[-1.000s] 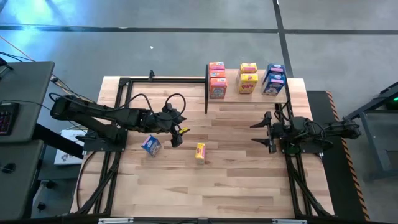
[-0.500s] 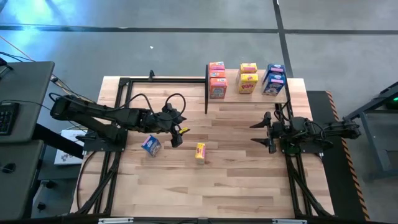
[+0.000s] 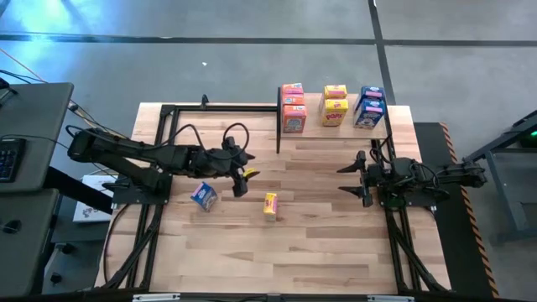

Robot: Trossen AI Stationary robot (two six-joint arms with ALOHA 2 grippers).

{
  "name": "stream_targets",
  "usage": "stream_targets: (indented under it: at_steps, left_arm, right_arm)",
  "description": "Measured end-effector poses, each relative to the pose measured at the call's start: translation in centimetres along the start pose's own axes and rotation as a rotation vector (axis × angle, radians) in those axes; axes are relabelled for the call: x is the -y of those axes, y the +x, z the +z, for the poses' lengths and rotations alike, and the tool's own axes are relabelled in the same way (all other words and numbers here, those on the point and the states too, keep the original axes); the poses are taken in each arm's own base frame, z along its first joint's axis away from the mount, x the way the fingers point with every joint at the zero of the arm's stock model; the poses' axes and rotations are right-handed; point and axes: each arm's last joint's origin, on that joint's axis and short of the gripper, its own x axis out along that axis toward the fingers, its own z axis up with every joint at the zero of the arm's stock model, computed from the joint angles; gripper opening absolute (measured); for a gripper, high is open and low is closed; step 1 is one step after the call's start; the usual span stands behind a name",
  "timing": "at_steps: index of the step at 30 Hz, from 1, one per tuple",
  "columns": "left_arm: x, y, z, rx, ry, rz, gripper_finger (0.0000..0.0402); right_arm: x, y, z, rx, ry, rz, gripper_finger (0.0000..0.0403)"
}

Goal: Stack cereal on shelf
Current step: Put the blue cereal box on the shelf aligned with the blue cereal boxes

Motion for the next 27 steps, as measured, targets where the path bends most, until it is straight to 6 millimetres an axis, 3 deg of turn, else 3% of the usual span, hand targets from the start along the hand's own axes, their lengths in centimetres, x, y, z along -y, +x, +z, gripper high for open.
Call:
stream_targets:
  at_steps: [10, 19, 27]
  left_arm:
    - [0.0, 0.0, 0.3, 0.033, -0.090, -0.005, 0.0239]
    - [0.5, -0.1, 1.1, 0.082, -0.667, -0.104, 0.0239]
    - [1.7, -0.5, 1.1, 0.048, -0.891, -0.167, 0.0239]
  right_arm:
    - [0.0, 0.0, 0.0, 0.000, 0.000, 0.001, 0.0257]
    - [0.0, 0.0, 0.0, -0.001, 0.002, 0.004, 0.0257]
    - [0.0, 0.0, 0.0, -0.001, 0.002, 0.004, 0.0257]
